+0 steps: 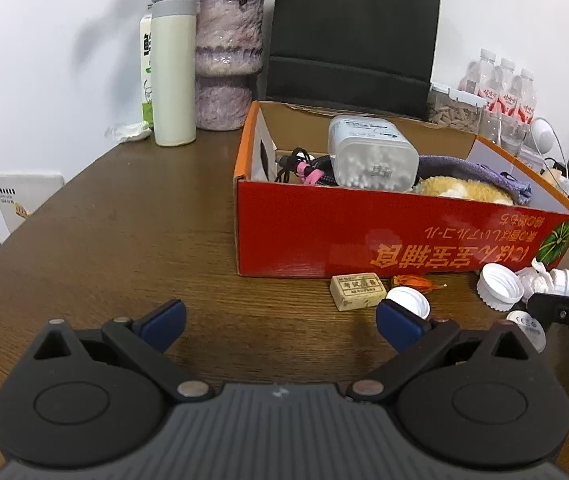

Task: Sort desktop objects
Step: 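Grasp the small beige box with the left tool while the right grasps the white plastic piece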

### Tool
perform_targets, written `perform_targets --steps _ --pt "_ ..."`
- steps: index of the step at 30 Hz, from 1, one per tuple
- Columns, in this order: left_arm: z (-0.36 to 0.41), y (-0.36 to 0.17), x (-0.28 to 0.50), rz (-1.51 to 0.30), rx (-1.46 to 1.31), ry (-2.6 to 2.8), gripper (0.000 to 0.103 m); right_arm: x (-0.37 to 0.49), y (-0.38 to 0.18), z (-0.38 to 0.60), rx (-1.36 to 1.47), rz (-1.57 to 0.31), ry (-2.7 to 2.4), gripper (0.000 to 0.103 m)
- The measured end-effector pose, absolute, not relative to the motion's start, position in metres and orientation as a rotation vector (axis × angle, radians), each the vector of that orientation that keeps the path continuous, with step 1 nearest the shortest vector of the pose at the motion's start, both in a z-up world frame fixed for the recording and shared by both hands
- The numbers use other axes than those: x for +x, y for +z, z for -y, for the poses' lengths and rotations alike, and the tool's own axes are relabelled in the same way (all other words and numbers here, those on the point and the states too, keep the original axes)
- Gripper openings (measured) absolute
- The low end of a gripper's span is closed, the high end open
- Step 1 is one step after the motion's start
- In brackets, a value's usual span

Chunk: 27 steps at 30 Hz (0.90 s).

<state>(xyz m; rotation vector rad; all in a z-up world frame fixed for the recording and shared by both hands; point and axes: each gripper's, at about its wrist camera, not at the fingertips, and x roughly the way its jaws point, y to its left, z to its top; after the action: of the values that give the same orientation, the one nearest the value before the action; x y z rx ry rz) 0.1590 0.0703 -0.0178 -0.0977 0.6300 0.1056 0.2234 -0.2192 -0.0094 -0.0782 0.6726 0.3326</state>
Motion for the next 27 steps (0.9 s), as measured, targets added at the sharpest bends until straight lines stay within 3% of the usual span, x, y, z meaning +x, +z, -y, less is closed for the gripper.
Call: perform_targets --steps 7,11,18,25,27 --pt "-0.072 -0.016 0.166 -0.624 -0.125 0.073 0.103 0.226 -0.009 0.221 -0.064 -0.671 0.415 0.082" --pt "-0.065 -0.013 0.178 -0.620 -0.112 0.047 0.101 0.229 -0.009 0.225 -0.051 -0.680 0.466 0.057" --pt "-0.053 -0.019 0.196 -0.655 -0.099 0.047 0.080 0.232 -0.009 0.232 -0.043 -0.683 0.515 0.040" --pt "-0.049 -0.020 0.194 -0.647 -0.095 0.041 0.063 0.232 -0.009 0.236 -0.027 -0.682 0.535 0.031" --pt "-0.049 -0.019 0.193 -0.646 -0.100 0.034 0.052 0.232 -0.009 0.236 -0.025 -0.680 0.532 0.030"
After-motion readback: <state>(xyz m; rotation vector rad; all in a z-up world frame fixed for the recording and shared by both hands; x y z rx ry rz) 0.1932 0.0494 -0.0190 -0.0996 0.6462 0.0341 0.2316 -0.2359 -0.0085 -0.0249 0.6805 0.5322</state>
